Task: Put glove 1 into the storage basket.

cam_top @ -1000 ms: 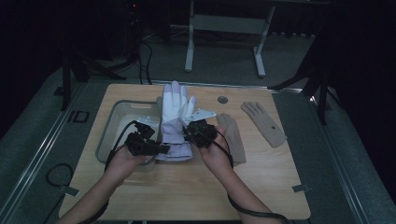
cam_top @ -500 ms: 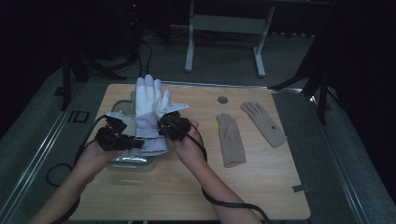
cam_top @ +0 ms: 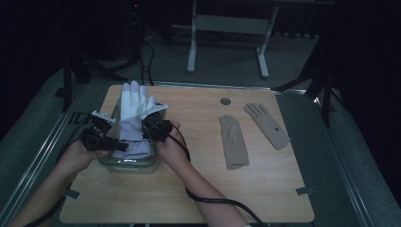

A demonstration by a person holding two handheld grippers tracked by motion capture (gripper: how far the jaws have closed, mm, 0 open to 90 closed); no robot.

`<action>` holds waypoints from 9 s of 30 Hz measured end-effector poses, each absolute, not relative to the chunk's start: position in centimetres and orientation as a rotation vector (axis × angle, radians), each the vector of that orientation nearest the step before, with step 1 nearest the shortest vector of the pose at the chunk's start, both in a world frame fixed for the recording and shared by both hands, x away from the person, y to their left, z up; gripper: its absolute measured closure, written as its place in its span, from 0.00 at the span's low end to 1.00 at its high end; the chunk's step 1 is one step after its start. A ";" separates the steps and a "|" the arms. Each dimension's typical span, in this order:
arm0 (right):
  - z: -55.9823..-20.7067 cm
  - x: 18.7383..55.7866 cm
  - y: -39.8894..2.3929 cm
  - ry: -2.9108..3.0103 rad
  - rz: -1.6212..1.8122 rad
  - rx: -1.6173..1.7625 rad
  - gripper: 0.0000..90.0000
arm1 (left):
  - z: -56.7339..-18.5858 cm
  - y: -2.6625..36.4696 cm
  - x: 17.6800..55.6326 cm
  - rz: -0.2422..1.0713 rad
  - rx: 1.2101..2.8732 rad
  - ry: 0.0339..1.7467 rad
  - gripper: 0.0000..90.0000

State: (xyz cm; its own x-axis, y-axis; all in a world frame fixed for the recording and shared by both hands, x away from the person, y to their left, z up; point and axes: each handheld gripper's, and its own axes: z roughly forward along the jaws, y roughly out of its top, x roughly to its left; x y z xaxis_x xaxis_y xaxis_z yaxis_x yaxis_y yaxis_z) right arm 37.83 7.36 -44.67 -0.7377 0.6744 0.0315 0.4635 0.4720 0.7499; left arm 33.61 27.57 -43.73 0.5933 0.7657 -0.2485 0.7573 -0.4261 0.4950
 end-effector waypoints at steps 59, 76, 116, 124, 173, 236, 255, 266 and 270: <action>-44.1 39.2 1.7 2.557 1.129 0.952 0.17 | -44.5 21.6 29.9 0.251 2.045 1.123 0.39; -43.6 38.7 -6.3 2.458 1.112 0.993 0.17 | -44.8 14.8 28.4 0.290 1.934 0.877 0.18; -49.6 37.3 -19.4 2.429 1.117 1.079 0.19 | -54.5 8.6 25.9 0.229 1.981 0.646 0.18; -50.8 39.0 -22.2 2.341 1.016 1.035 0.50 | -55.2 8.5 25.6 0.217 1.951 0.645 0.18; -54.6 36.9 -13.3 2.198 1.025 1.378 0.80 | -55.6 9.9 25.8 0.291 1.899 0.673 0.15; -52.1 48.7 -35.9 2.060 0.870 1.493 0.62 | -56.3 9.7 26.1 0.263 1.914 0.680 0.04; -54.4 48.9 -36.2 1.981 0.878 1.696 0.94 | -56.3 9.7 26.1 0.251 1.913 0.689 0.04; -52.3 45.4 -33.4 1.962 0.830 1.608 0.95 | -56.3 9.7 26.1 0.253 1.916 0.691 0.04; -51.4 42.7 -32.1 1.946 0.792 1.565 0.95 | -56.3 9.7 26.1 0.257 1.915 0.691 0.04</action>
